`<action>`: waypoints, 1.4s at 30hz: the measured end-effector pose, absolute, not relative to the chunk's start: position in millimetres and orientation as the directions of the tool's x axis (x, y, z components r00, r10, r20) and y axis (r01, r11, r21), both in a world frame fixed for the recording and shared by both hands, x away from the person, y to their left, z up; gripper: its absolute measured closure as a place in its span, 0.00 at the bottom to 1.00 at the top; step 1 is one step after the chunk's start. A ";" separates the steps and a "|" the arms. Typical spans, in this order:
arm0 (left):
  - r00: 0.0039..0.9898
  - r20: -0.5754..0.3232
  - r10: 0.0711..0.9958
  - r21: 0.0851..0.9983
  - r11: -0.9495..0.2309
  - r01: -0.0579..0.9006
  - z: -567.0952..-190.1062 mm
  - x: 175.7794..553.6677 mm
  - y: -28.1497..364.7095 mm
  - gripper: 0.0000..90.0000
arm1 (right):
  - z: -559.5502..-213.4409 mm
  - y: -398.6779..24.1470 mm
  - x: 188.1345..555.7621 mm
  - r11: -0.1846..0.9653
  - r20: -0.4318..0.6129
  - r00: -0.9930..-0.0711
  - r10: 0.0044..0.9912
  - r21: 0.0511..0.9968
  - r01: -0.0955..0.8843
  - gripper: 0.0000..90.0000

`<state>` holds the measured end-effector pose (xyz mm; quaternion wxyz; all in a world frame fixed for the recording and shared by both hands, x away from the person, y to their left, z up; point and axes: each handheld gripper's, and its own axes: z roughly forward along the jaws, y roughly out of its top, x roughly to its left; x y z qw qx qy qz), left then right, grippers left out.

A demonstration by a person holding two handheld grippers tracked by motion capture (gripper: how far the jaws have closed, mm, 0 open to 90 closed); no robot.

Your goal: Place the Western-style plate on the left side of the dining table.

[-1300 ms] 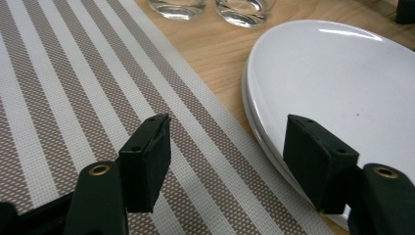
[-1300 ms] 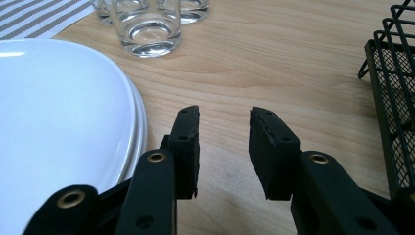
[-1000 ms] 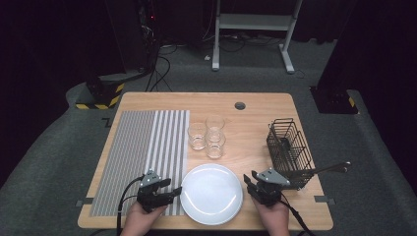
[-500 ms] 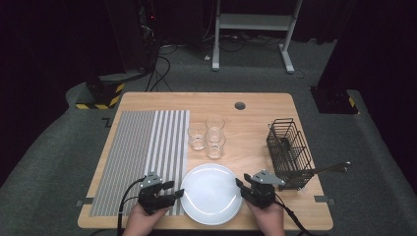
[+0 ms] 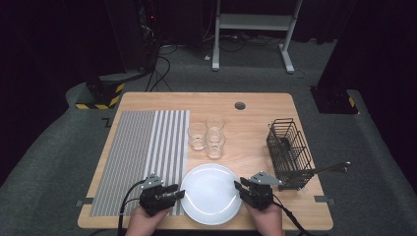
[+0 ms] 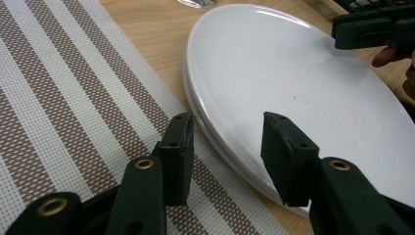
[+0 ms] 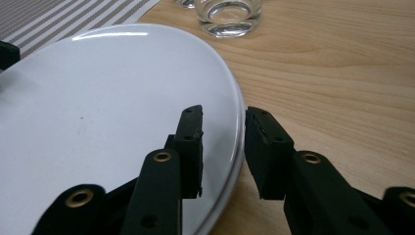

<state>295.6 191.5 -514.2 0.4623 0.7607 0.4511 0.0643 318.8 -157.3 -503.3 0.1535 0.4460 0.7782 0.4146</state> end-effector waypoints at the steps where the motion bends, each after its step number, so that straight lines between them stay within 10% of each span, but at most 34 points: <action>1: 0.585 -0.318 0.746 0.760 -0.168 0.628 -514.4 295.0 190.8 0.63 | -503.3 -157.0 318.4 0.256 0.135 -0.554 0.822 0.781 0.569 0.76; 42: 0.582 -0.368 0.725 0.725 -0.168 0.668 -518.6 293.8 194.3 0.60 | -507.4 -154.7 318.3 0.212 0.200 -0.551 0.810 0.776 0.594 0.75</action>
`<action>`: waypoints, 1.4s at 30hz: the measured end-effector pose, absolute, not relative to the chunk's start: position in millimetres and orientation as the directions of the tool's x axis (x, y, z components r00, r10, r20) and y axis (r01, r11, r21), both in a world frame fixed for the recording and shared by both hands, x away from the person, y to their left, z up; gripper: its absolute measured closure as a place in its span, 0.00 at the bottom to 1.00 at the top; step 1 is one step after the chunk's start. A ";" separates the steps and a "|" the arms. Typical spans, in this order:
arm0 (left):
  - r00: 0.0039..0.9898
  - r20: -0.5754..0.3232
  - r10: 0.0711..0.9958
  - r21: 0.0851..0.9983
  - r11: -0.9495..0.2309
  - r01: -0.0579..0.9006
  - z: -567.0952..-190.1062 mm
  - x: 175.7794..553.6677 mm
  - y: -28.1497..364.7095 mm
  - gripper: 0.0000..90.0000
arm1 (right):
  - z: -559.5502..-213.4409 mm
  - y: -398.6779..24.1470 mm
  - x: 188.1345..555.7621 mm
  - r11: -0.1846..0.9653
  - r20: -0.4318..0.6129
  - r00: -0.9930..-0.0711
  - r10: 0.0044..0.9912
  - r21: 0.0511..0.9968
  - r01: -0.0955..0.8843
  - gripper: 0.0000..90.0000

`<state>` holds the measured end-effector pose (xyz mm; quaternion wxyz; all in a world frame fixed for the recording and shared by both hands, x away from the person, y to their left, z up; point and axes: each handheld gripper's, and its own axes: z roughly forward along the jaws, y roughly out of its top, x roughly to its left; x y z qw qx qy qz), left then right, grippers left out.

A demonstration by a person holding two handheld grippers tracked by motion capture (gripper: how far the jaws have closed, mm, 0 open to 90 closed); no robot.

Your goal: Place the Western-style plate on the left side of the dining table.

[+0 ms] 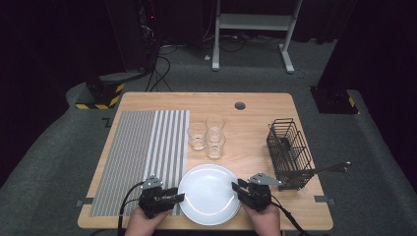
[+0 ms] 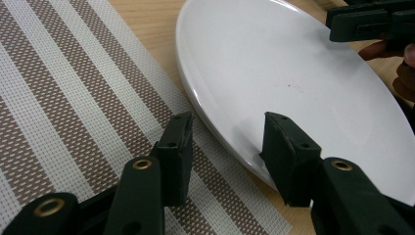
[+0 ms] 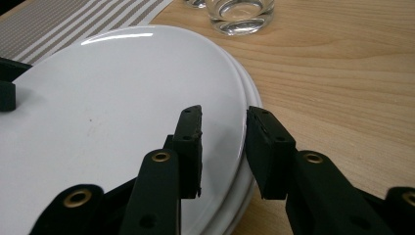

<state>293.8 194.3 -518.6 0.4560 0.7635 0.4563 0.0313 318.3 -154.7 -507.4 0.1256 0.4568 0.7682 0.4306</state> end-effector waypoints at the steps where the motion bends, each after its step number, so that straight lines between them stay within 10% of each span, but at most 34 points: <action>1: 0.585 -0.366 0.724 0.723 -0.175 0.668 -518.5 293.6 193.4 0.60 | -507.9 -155.9 318.6 0.200 0.216 -0.549 0.807 0.775 0.599 0.75; 42: 0.574 -0.404 0.713 0.757 -0.092 0.647 -508.8 294.8 220.1 0.78 | -514.4 -142.5 322.1 0.224 0.240 -0.583 0.776 0.759 0.611 0.70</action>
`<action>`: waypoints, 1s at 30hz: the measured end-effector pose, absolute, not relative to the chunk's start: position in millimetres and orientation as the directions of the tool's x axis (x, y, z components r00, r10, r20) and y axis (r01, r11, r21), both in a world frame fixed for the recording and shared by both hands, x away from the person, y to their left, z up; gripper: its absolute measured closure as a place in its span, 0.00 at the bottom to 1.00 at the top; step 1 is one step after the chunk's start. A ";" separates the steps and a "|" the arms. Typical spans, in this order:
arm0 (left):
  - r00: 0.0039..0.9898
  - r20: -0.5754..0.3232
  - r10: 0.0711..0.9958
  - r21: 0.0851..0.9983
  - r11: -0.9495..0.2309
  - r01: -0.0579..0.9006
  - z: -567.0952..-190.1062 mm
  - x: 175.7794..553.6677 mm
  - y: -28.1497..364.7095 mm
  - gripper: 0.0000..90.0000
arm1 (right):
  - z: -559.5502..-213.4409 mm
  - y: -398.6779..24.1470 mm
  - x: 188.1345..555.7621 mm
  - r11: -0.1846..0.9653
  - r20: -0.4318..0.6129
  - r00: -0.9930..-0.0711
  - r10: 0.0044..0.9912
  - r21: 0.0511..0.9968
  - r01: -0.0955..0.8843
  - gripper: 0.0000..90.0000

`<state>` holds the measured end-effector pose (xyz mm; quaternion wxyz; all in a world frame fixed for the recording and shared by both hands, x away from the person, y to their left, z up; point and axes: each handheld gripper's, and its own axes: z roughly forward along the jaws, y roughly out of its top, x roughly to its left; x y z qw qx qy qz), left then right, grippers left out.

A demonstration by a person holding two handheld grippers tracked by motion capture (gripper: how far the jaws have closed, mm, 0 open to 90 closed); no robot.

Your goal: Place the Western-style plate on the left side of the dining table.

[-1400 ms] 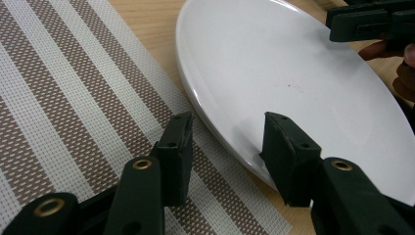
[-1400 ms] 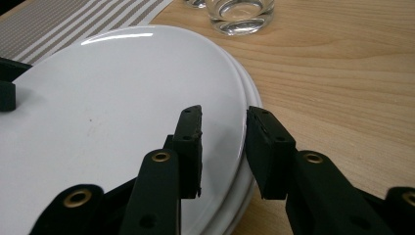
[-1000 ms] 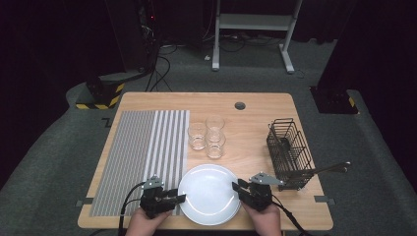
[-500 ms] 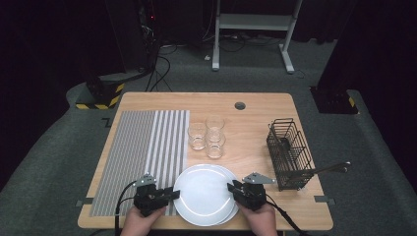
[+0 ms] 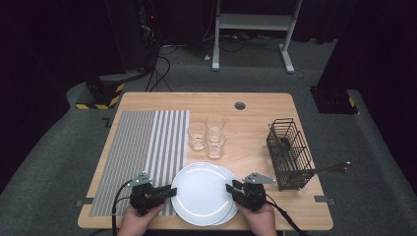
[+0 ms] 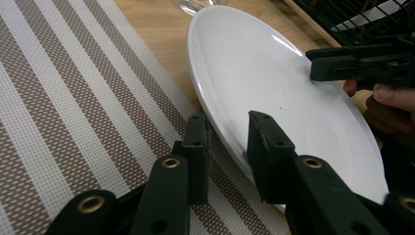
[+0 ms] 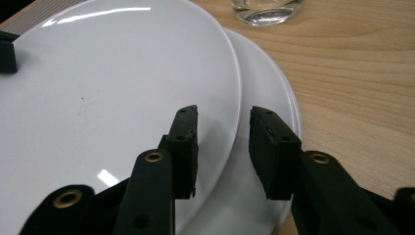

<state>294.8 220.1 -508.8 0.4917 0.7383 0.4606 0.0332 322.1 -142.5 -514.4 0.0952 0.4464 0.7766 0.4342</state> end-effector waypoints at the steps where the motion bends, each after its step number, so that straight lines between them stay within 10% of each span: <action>1: 0.574 -0.404 0.713 0.757 -0.092 0.647 -508.8 294.8 220.1 0.78 | -514.5 -142.5 322.1 0.219 0.246 -0.581 0.776 0.758 0.614 0.70; 30: 0.578 -0.360 0.732 0.781 -0.102 0.616 -506.5 294.7 213.5 0.79 | -516.4 -144.7 322.7 0.165 0.334 -0.571 0.750 0.741 0.650 0.73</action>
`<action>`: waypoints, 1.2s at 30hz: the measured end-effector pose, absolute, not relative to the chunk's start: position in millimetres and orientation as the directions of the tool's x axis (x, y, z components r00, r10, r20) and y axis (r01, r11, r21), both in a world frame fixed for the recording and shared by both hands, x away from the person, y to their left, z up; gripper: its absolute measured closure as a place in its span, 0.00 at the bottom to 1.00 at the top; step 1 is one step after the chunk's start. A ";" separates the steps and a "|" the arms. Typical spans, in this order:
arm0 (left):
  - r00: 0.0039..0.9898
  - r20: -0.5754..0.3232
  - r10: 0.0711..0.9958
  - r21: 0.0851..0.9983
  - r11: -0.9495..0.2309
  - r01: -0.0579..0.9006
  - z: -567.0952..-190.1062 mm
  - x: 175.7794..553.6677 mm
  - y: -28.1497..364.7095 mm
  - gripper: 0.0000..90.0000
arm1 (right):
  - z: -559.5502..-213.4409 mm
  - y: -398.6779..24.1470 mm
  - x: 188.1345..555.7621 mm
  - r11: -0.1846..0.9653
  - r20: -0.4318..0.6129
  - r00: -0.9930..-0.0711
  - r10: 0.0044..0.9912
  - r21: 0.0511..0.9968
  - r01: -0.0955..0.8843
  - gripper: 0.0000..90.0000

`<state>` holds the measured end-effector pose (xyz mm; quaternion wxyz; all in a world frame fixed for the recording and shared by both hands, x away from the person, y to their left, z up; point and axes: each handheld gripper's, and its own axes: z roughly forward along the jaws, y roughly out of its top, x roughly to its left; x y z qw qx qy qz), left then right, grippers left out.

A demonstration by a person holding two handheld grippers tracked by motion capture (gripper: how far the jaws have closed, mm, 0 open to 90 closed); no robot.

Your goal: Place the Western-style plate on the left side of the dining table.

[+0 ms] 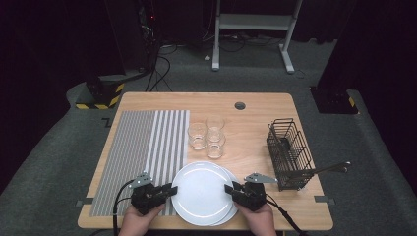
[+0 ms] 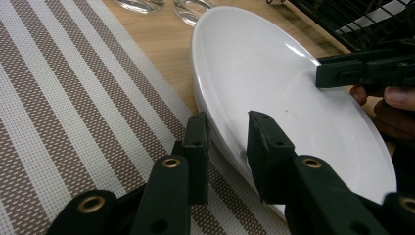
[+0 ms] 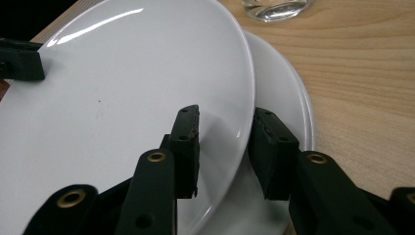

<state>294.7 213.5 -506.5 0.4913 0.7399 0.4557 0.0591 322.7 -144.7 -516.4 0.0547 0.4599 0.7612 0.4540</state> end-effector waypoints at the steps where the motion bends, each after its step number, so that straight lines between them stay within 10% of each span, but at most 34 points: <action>1: 0.575 -0.358 0.736 0.781 -0.102 0.616 -506.3 295.0 212.7 0.79 | -515.5 -145.2 322.6 0.159 0.334 -0.570 0.751 0.746 0.647 0.74; 36: 0.569 -0.393 0.722 0.815 -0.012 0.579 -520.7 329.1 200.4 0.80 | -500.2 -150.0 339.7 0.072 0.274 -0.528 0.804 0.836 0.543 0.82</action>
